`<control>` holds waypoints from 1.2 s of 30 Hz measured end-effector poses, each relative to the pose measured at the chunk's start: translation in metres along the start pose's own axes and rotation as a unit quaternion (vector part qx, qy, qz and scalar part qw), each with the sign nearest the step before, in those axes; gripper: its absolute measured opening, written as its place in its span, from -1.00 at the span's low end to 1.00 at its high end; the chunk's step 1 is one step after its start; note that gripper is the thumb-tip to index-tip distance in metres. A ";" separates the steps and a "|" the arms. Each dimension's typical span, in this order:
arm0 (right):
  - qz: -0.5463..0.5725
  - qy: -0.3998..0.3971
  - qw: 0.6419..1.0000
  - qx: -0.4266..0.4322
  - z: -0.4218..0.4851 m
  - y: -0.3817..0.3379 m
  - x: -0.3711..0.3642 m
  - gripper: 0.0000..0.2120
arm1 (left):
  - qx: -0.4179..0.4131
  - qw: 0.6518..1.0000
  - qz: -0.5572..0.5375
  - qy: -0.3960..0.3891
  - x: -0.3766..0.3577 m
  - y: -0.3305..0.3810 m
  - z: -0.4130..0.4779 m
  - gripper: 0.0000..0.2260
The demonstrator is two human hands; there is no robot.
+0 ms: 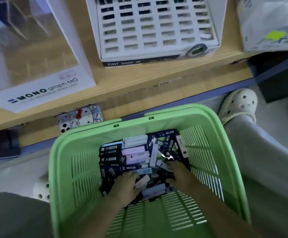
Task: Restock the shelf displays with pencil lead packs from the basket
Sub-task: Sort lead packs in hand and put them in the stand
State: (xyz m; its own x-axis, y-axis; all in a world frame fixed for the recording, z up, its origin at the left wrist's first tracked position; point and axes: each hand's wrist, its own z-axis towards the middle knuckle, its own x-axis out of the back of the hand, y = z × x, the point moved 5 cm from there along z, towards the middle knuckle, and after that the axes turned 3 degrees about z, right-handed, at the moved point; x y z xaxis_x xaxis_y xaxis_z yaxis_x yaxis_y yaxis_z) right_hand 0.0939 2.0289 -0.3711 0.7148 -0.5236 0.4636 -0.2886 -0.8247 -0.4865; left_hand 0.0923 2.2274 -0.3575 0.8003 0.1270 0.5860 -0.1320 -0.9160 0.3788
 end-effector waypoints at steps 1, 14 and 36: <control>-0.004 -0.010 1.000 -0.004 0.003 0.002 -0.003 -0.37 | 0.007 1.000 0.010 0.002 -0.003 0.002 0.001 -0.65; -0.042 -0.011 0.999 0.009 0.009 -0.020 0.001 -0.80 | 0.063 0.977 -0.197 0.060 -0.005 0.020 0.015 -0.96; 0.066 -0.073 0.995 -0.001 -0.011 -0.044 -0.010 -0.68 | 0.095 0.784 -0.586 0.179 0.074 0.000 -0.036 -0.87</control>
State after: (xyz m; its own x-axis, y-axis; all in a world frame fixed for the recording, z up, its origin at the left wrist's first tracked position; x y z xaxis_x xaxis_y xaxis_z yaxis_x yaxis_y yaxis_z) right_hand 0.0927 2.0681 -0.3457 0.7556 -0.5912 0.2821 -0.3880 -0.7509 -0.5343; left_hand 0.1306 2.2508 -0.2887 0.0862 0.9922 0.0906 0.6884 -0.1250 0.7145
